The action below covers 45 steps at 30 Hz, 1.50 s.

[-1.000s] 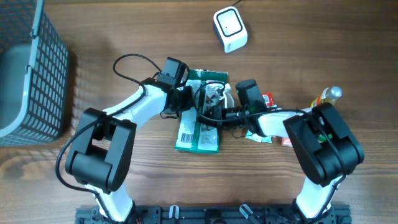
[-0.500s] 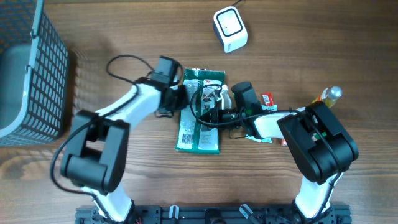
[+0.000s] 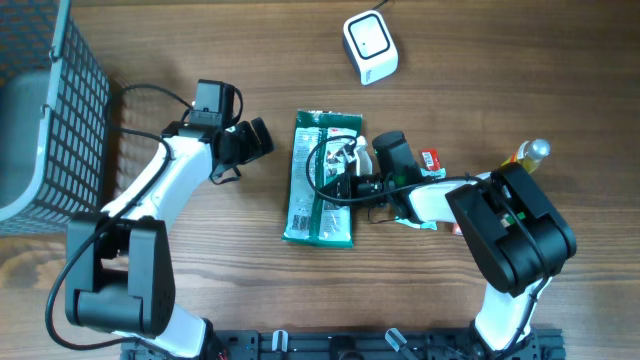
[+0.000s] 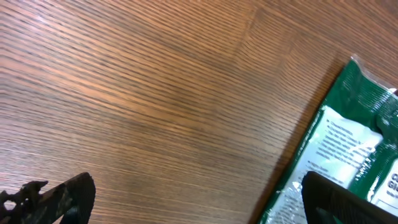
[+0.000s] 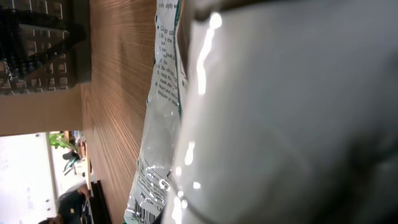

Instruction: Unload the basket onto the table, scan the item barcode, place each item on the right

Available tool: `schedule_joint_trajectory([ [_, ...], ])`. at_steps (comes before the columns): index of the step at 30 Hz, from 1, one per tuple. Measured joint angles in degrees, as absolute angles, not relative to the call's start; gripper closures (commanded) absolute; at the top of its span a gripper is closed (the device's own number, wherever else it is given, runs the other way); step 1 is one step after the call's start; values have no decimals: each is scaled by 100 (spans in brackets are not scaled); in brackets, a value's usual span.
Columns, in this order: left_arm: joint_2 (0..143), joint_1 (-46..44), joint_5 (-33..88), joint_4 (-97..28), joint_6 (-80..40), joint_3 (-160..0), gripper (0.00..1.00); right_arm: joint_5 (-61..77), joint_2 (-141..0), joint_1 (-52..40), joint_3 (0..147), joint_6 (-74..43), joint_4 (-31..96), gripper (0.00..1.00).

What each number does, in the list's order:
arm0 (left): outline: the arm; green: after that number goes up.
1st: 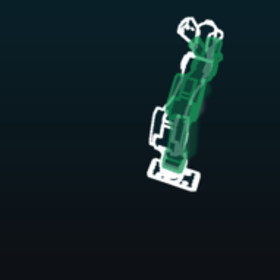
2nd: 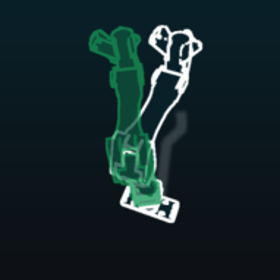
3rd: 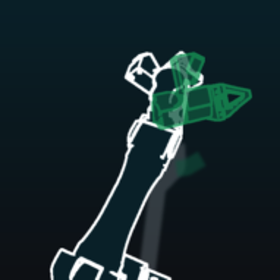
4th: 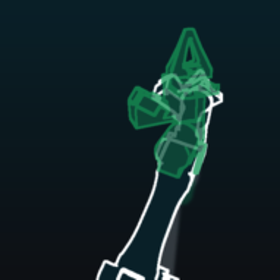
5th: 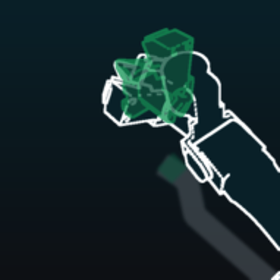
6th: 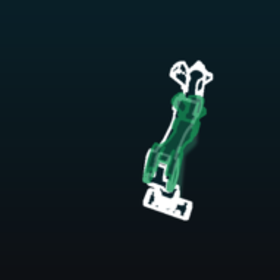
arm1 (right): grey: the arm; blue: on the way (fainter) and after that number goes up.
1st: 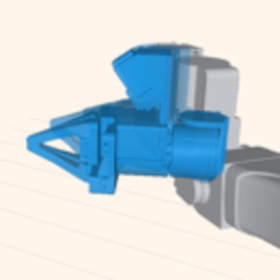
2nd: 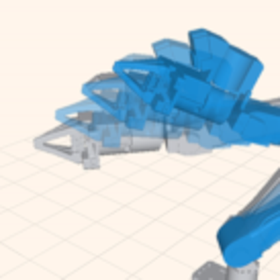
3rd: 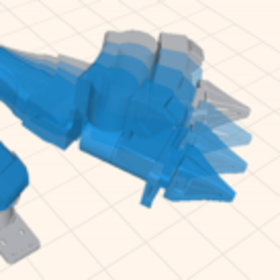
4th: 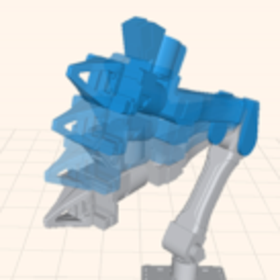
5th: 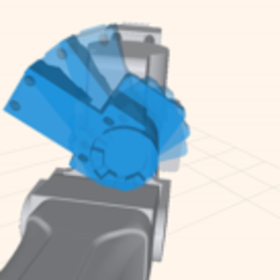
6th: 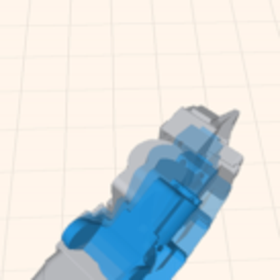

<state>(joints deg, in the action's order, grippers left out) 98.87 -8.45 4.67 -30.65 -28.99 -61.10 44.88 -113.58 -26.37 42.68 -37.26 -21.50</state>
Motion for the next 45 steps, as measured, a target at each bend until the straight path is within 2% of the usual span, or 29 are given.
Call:
schedule_joint_trajectory([
  [45, 9887, -845, 410, -3065, -2902, -6110, 0, 4482, -11358, -2637, 4268, -3573, -2137, 96],
])
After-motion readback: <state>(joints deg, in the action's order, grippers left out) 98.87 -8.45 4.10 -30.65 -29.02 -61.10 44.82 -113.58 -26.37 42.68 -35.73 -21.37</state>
